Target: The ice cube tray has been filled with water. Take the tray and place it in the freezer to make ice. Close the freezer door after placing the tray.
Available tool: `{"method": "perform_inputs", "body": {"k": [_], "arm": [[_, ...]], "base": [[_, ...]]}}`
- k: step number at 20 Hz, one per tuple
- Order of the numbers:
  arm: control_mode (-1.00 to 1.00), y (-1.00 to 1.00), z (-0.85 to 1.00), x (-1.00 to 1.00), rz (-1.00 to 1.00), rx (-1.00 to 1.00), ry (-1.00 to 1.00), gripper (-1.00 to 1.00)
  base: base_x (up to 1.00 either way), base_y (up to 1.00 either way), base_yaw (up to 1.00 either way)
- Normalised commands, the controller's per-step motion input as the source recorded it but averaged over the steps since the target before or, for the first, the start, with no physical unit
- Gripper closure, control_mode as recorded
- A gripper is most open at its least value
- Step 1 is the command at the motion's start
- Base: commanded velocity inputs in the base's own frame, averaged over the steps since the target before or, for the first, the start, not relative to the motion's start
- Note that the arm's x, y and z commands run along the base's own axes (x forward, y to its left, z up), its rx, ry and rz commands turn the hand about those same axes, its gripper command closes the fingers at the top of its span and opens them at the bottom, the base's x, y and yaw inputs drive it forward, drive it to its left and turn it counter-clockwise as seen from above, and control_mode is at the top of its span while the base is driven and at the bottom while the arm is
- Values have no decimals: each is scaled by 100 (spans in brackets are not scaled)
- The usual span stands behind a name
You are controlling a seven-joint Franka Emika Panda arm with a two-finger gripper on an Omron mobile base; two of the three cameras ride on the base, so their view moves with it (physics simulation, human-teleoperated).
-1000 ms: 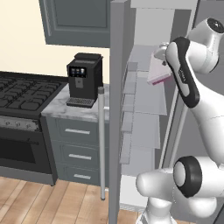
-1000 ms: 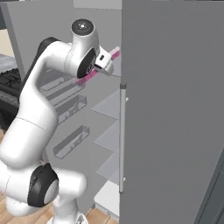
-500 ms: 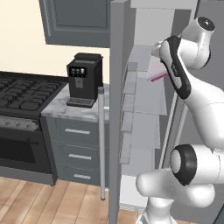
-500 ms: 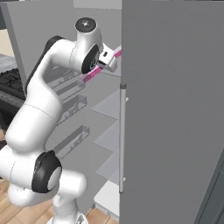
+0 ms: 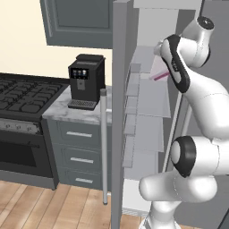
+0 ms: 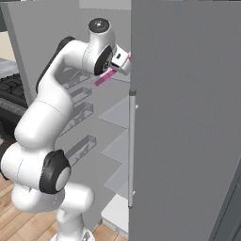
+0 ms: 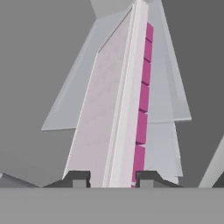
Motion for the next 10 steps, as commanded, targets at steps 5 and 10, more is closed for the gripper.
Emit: {"method": "perform_inputs", "body": {"k": [5, 10], "arm": [[-100, -3, 0, 42, 0, 0, 0, 100], [-100, -2, 0, 49, 0, 0, 0, 100]], "base": [[0, 0, 0], [0, 0, 0]]}}
